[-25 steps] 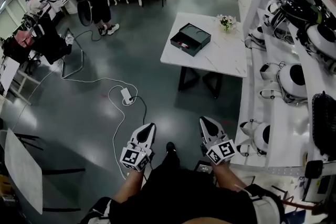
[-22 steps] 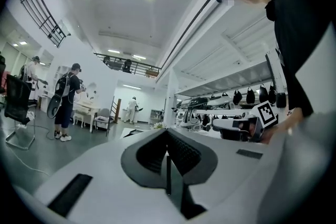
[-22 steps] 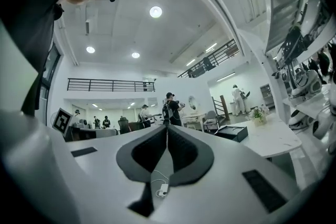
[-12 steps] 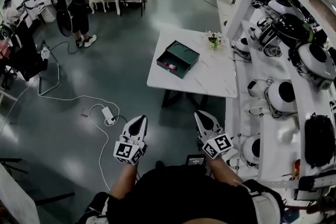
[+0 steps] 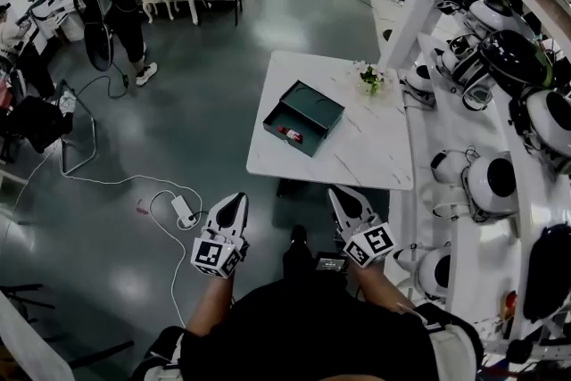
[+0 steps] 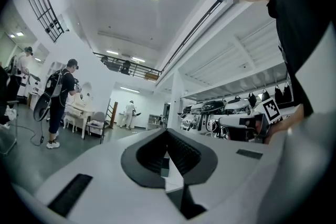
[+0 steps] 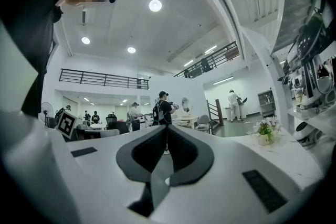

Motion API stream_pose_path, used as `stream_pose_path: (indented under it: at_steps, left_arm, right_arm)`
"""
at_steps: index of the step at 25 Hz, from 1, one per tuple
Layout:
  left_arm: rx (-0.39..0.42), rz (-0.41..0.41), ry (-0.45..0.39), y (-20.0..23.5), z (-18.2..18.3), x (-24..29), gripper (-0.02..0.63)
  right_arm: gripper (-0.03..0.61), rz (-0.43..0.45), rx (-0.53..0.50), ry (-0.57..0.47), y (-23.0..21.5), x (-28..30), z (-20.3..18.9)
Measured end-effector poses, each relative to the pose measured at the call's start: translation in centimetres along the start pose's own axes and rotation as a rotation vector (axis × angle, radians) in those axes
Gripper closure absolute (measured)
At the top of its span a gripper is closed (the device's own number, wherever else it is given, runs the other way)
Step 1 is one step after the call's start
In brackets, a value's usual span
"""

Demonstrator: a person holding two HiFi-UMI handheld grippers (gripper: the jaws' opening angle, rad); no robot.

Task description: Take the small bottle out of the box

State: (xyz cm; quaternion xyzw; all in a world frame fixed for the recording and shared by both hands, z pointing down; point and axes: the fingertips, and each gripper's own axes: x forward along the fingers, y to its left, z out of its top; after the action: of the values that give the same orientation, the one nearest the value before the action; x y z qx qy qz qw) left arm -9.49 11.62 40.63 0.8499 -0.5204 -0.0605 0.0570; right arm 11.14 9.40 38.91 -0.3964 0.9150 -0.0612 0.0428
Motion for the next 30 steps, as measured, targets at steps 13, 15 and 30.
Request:
stream_pose_path:
  at_steps: [13, 15, 30]
  left_arm:
    - [0.097, 0.129, 0.008, 8.8, 4.3, 16.9, 0.598]
    - [0.118, 0.117, 0.015, 9.5, 4.3, 18.8, 0.6]
    - [0.026, -0.061, 0.156, 15.9, -3.6, 27.1, 0.6]
  right_arm:
    - [0.543, 0.149, -0.003, 0.037, -14.5, 15.1, 2.3]
    - [0.543, 0.172, -0.009, 0.045, -15.8, 16.3, 2.2]
    - [0.414, 0.284, 0.002, 0.576, -17.1, 26.3, -8.7]
